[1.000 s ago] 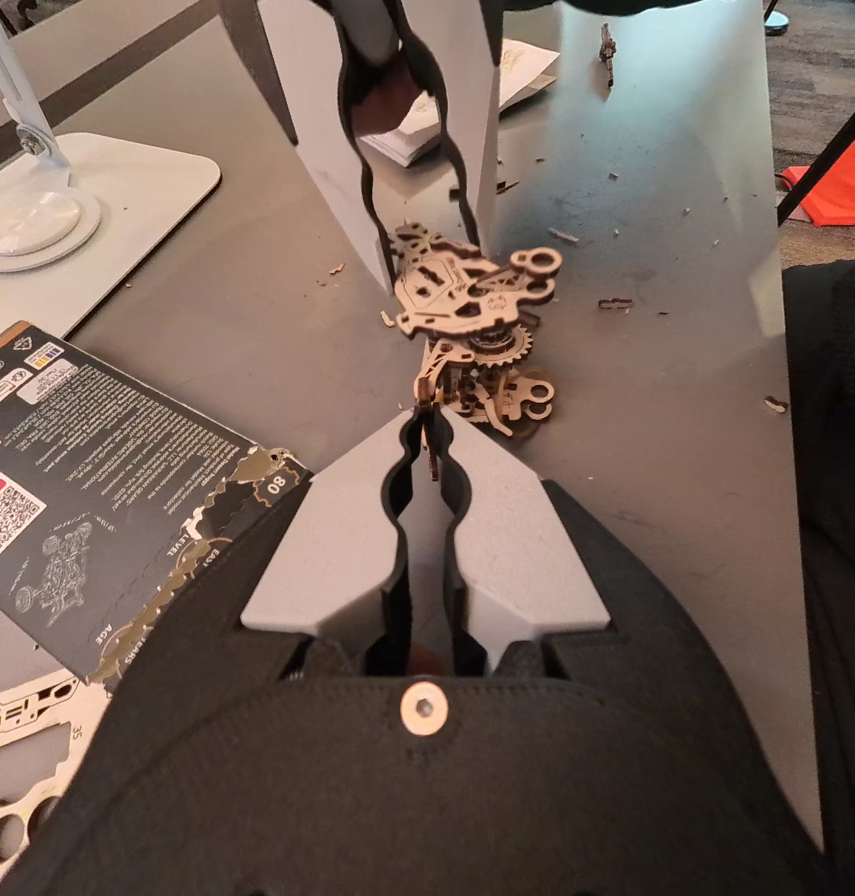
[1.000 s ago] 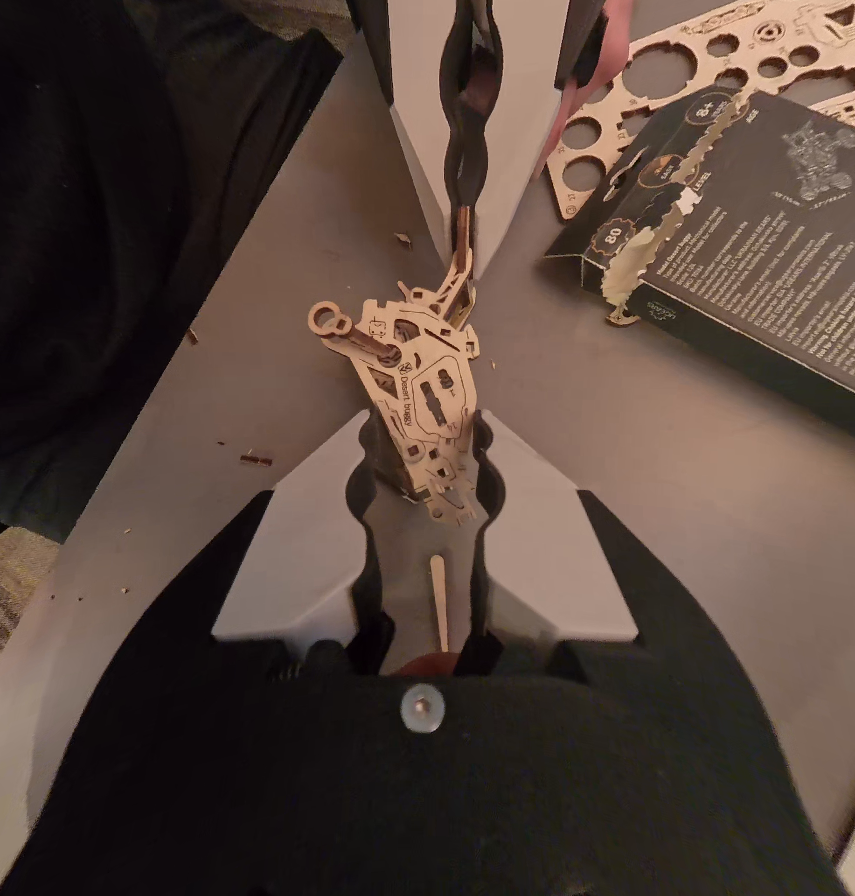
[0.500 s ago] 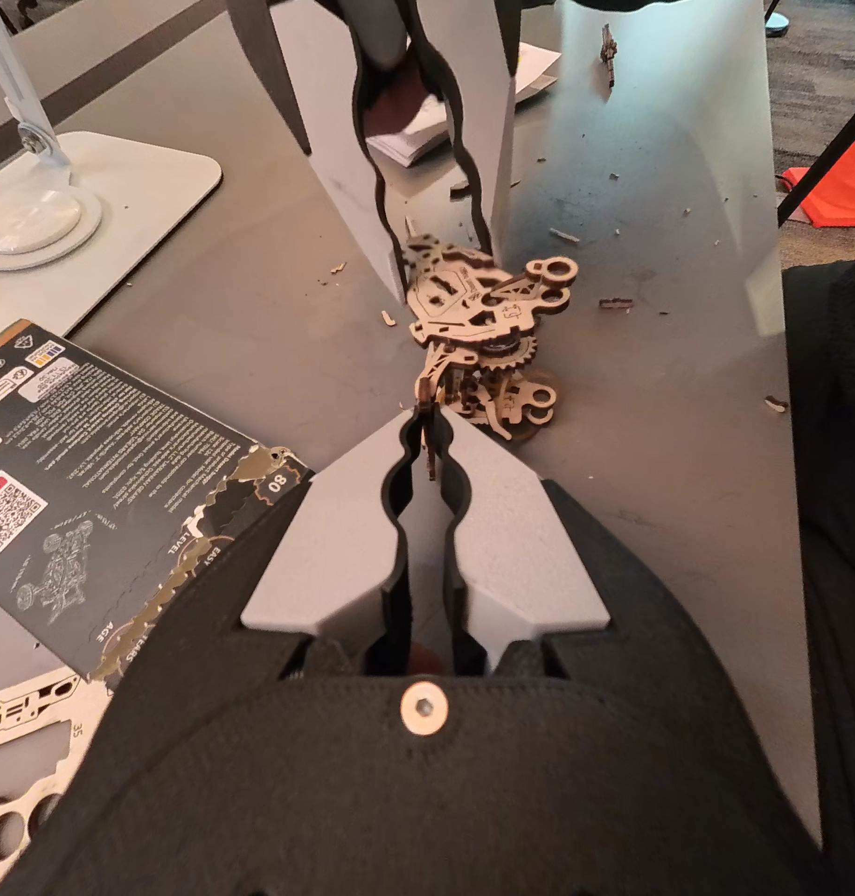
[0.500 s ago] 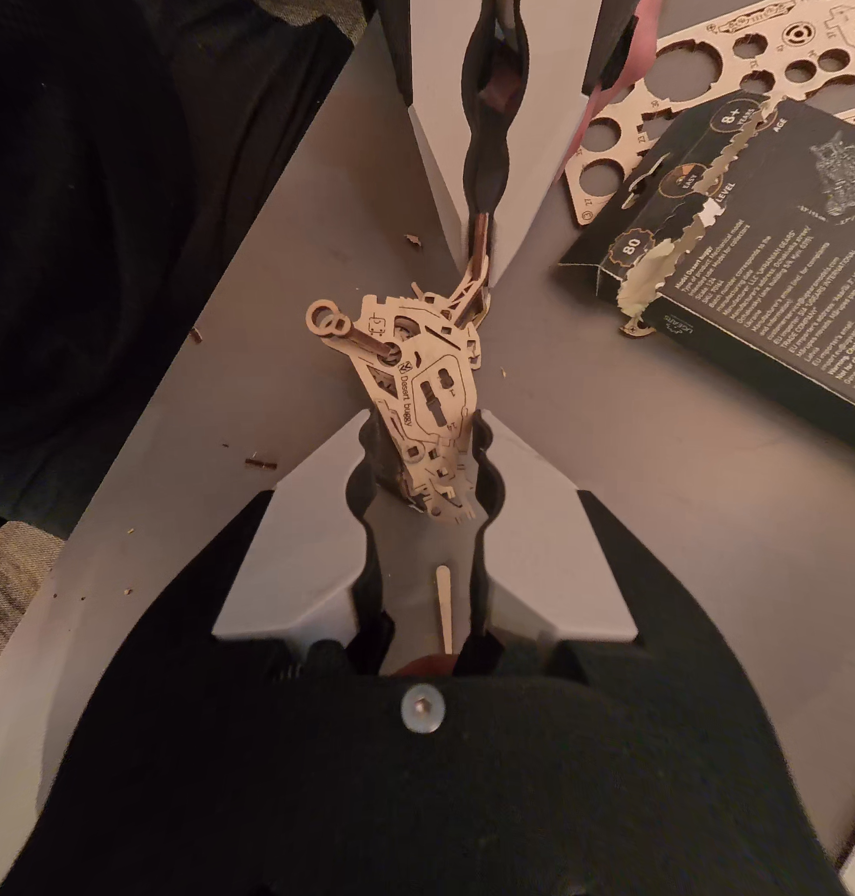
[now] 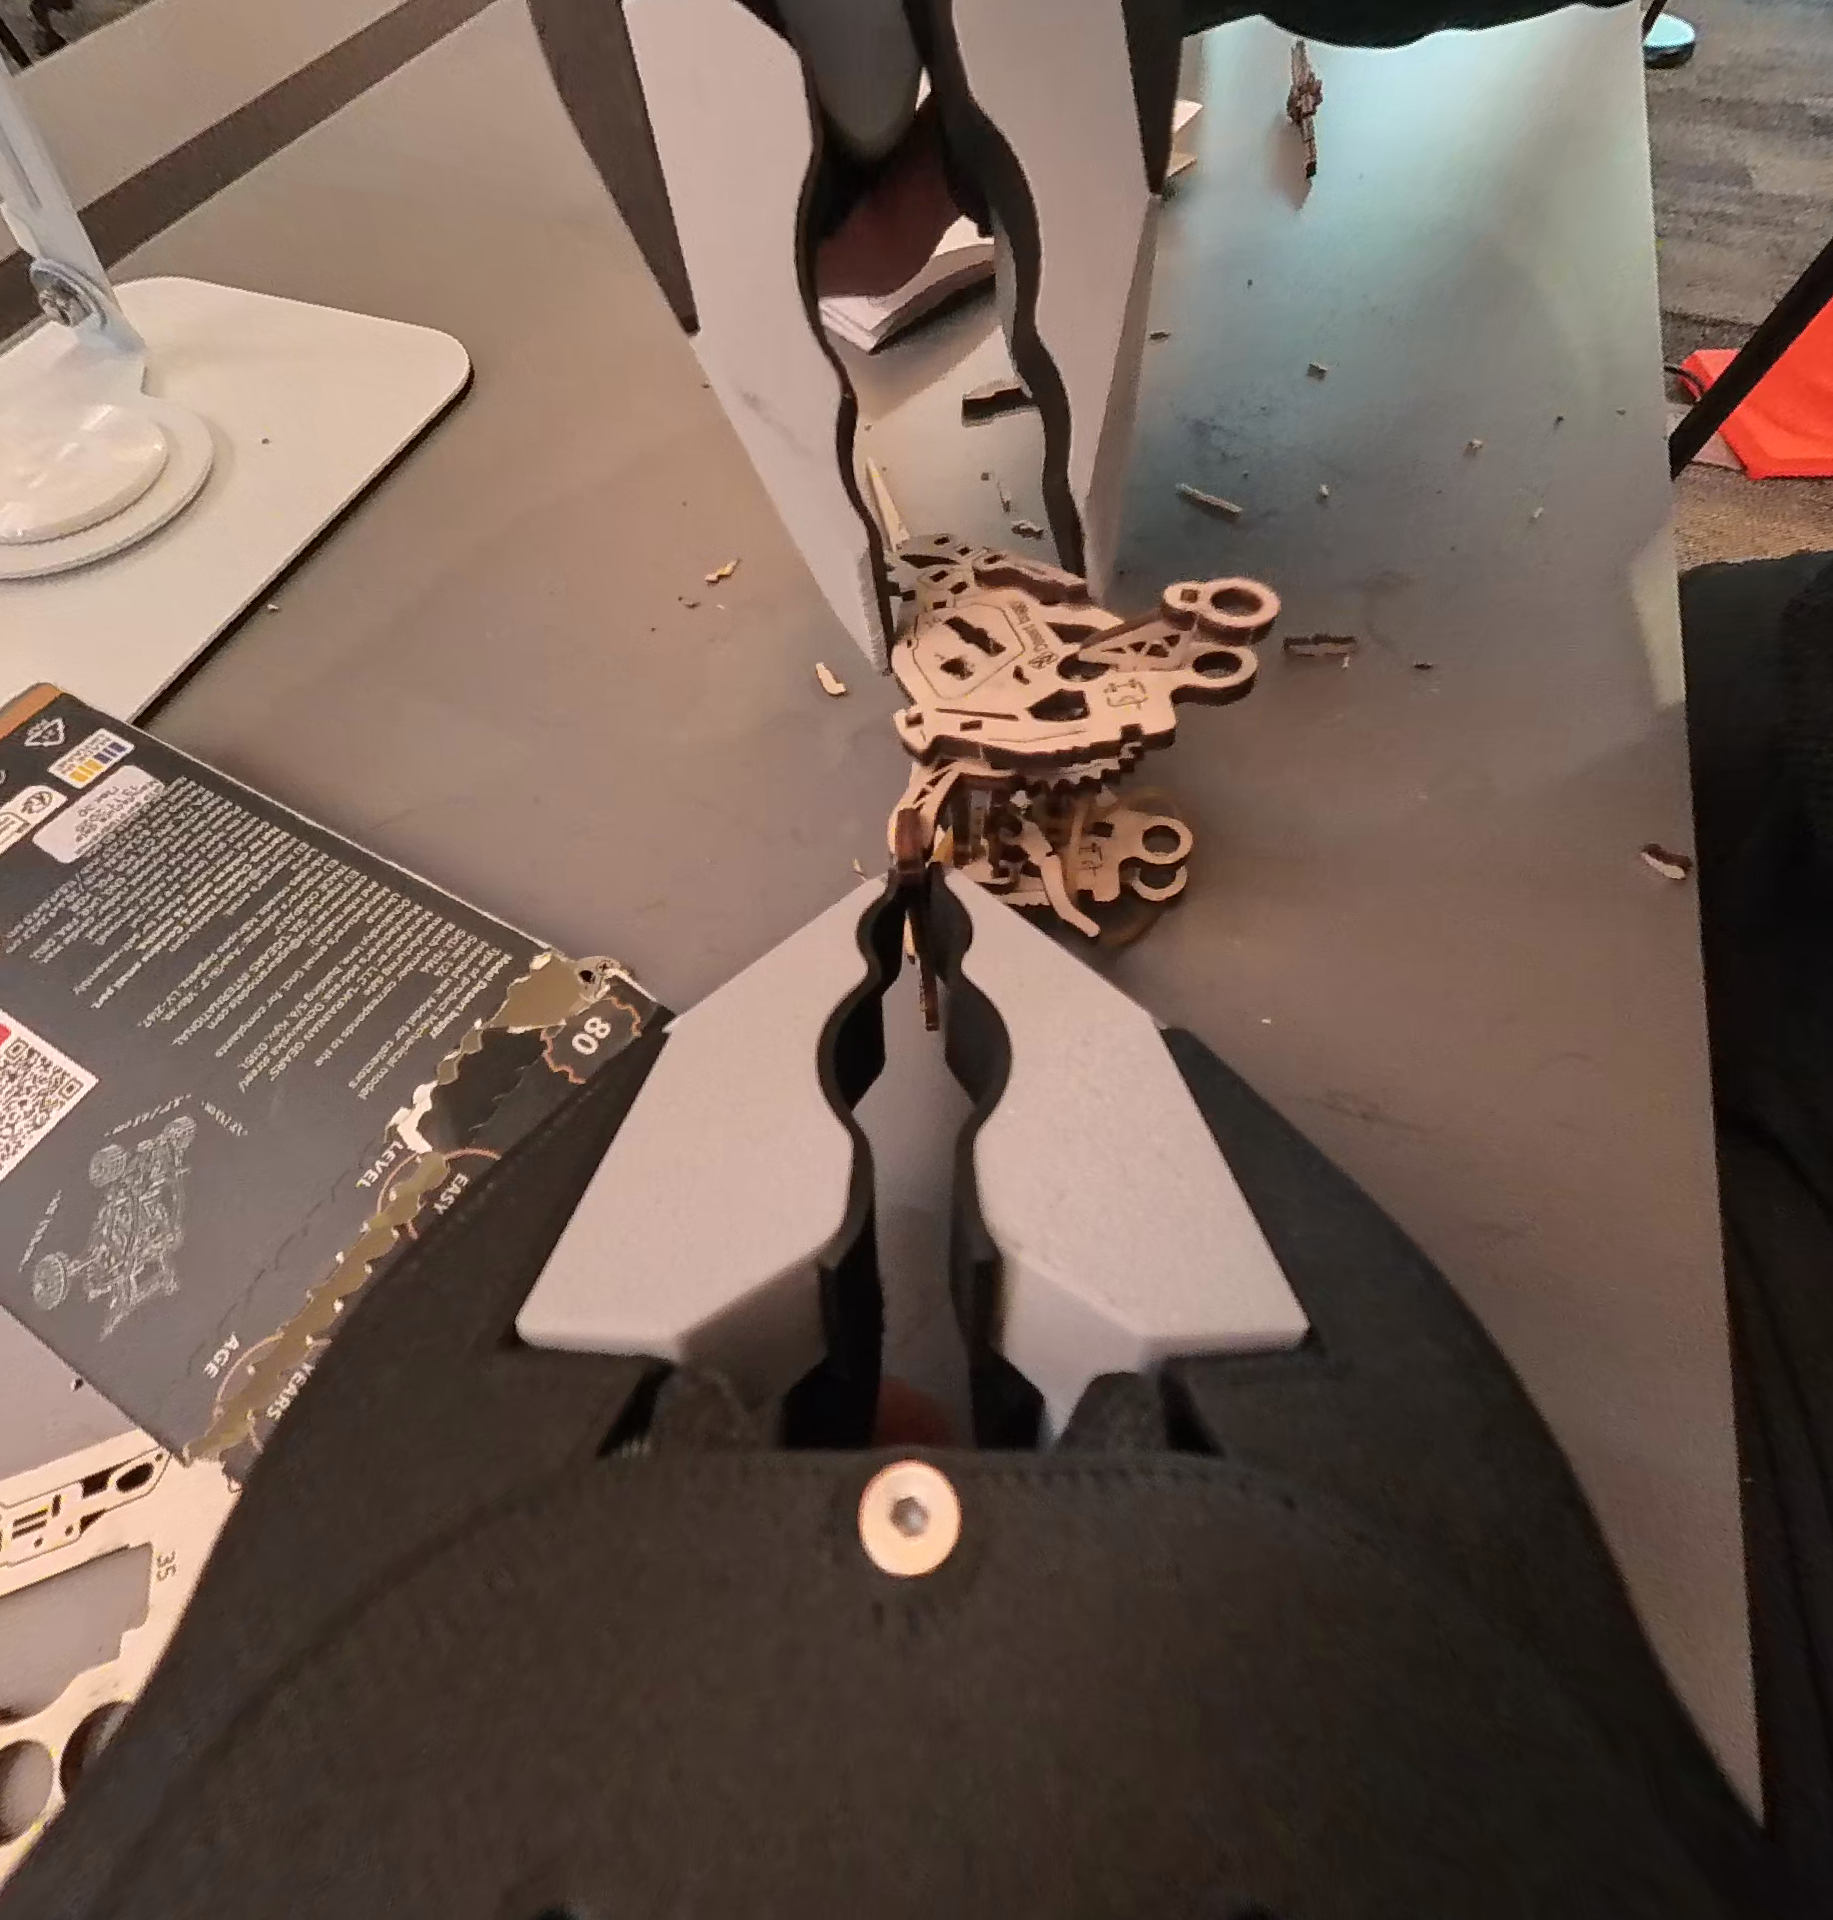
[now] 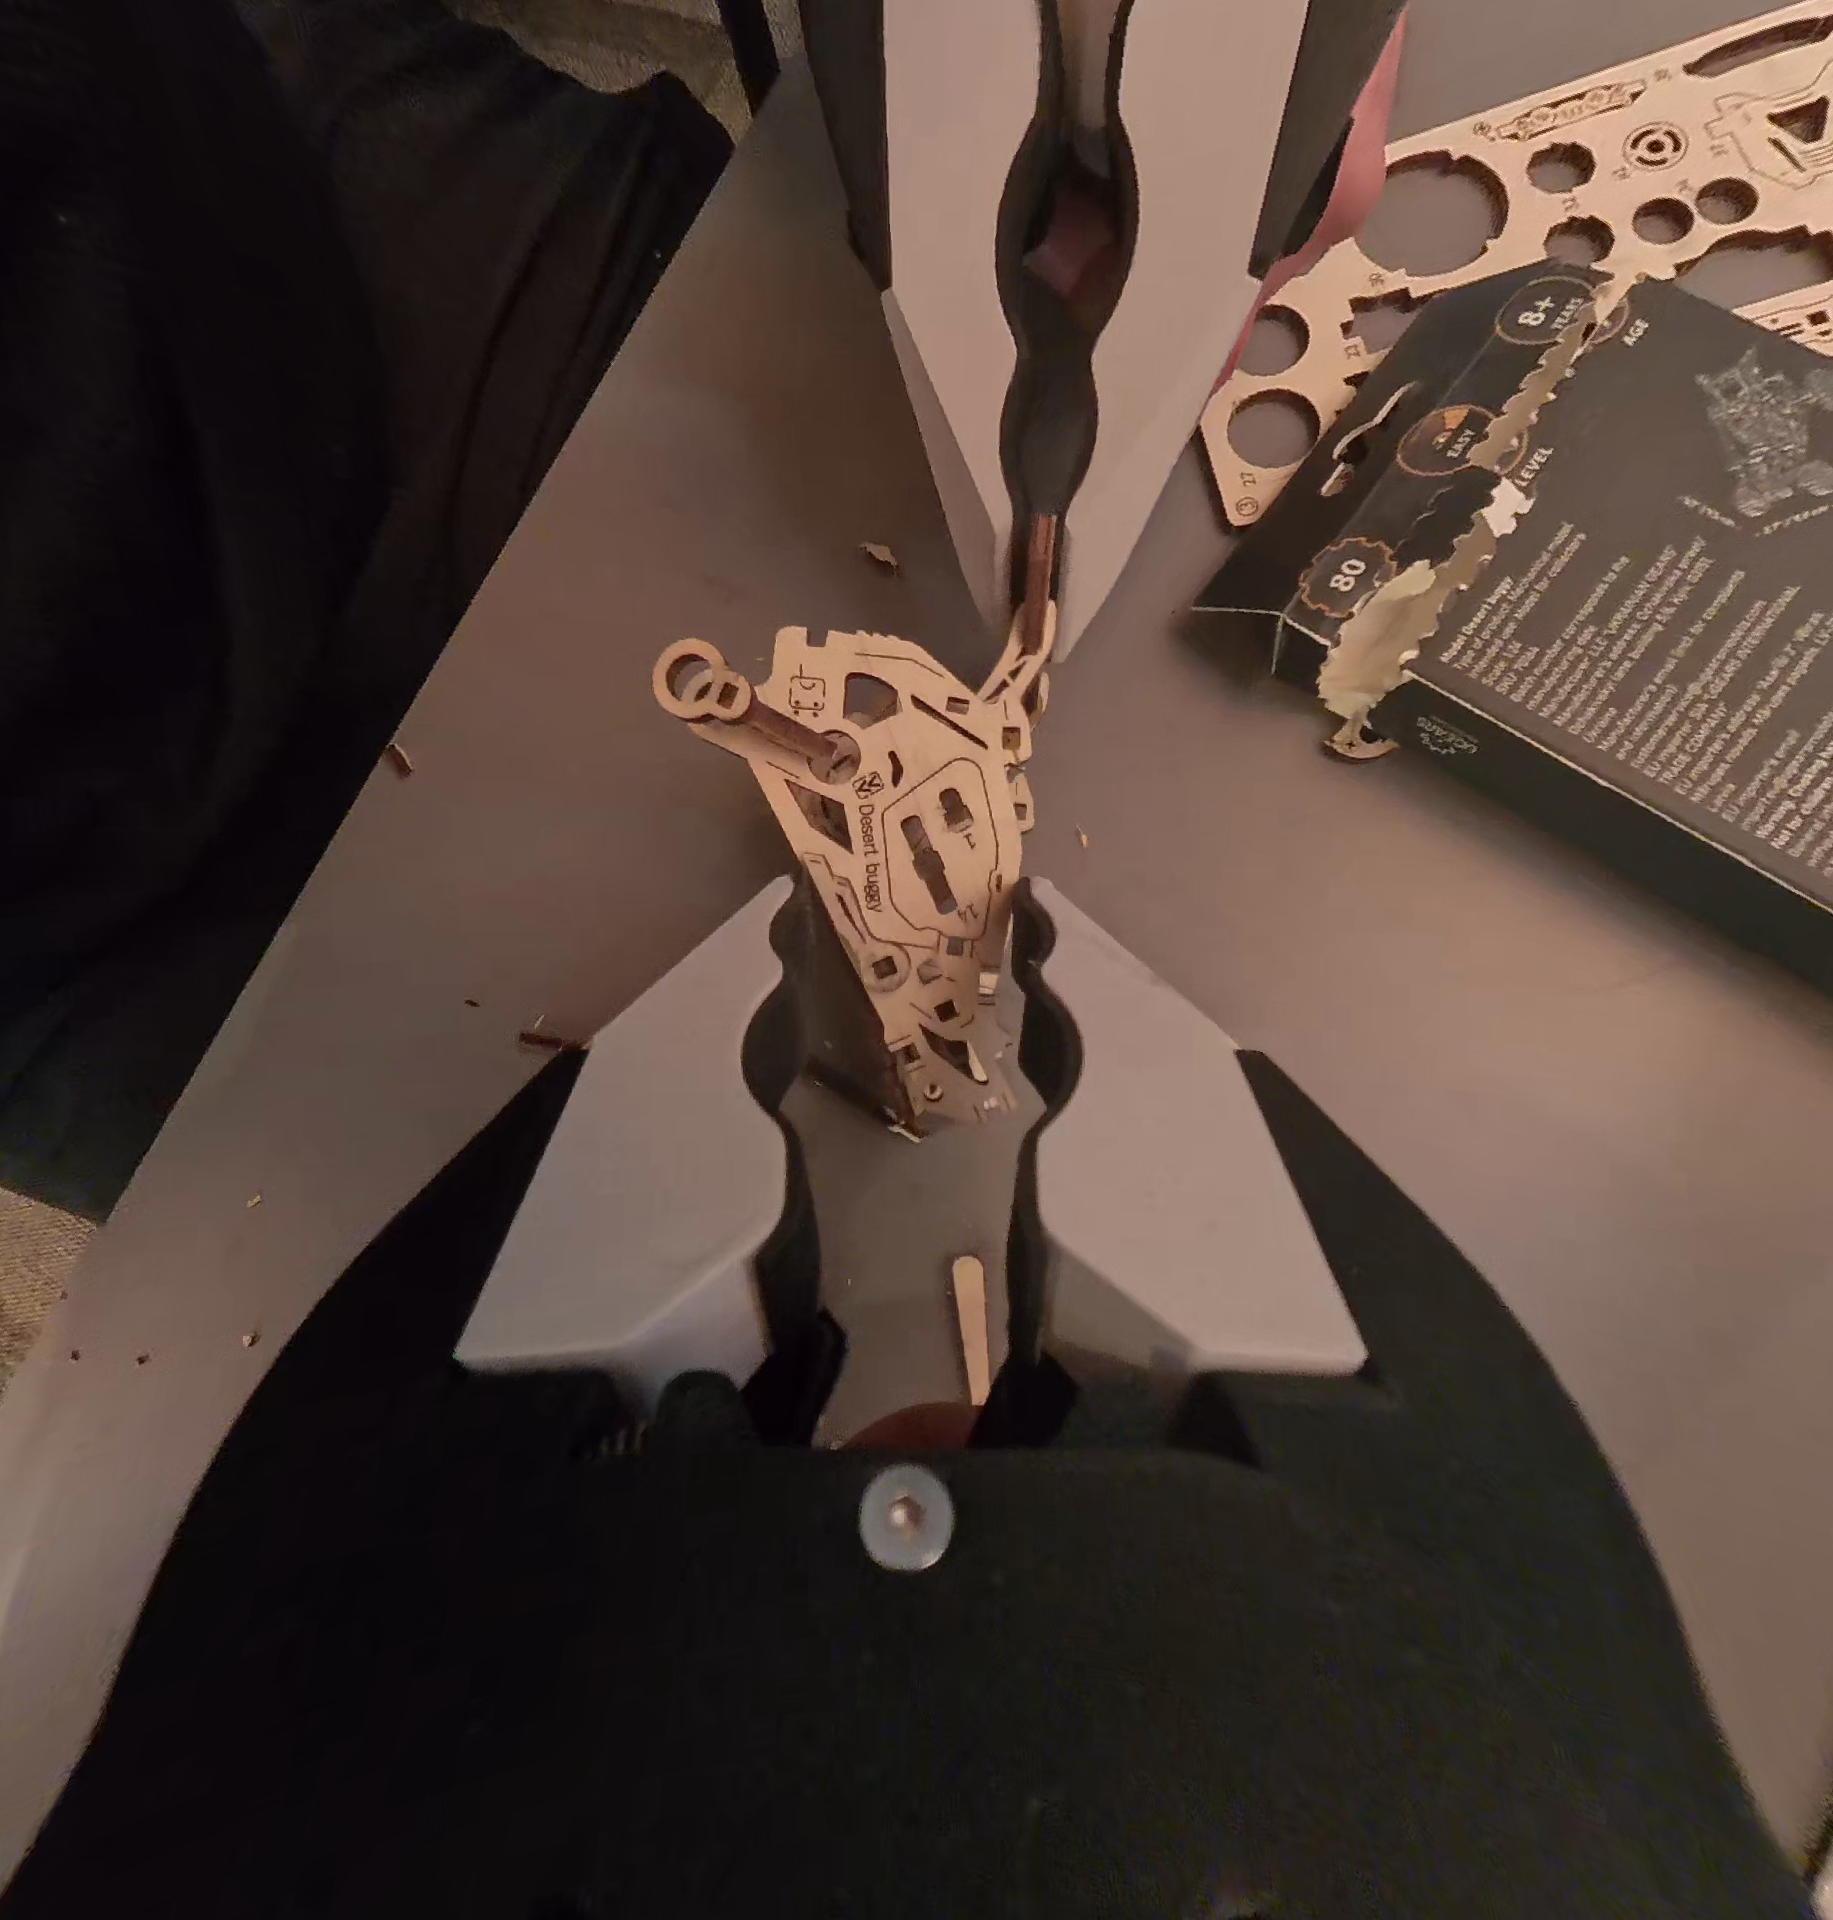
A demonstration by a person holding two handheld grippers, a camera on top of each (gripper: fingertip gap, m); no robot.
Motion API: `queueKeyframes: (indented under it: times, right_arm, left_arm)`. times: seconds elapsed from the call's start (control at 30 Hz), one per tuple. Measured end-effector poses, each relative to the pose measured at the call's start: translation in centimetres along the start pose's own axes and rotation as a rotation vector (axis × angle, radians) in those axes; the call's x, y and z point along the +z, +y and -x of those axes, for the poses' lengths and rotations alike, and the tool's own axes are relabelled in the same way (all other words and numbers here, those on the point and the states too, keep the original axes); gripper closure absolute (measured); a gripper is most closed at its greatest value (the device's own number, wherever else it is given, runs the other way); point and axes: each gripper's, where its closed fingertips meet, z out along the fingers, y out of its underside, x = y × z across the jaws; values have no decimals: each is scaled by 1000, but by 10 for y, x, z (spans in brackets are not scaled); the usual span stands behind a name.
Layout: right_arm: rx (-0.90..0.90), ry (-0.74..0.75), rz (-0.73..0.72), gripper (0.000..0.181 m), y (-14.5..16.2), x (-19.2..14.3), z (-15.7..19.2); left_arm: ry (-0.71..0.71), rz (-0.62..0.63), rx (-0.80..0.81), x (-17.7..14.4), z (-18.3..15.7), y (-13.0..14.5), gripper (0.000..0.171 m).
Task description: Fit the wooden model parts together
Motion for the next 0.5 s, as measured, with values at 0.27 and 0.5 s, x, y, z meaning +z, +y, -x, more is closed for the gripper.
queueKeyframes:
  times: [0.27,0.5]
  right_arm:
    - [-16,40,52,147,4,-3,-5]
    - [-23,45,89,147,4,-1,-4]
  left_arm:
    - [-1,1,0,0,0,0,170]
    - [0,0,0,0,0,0,170]
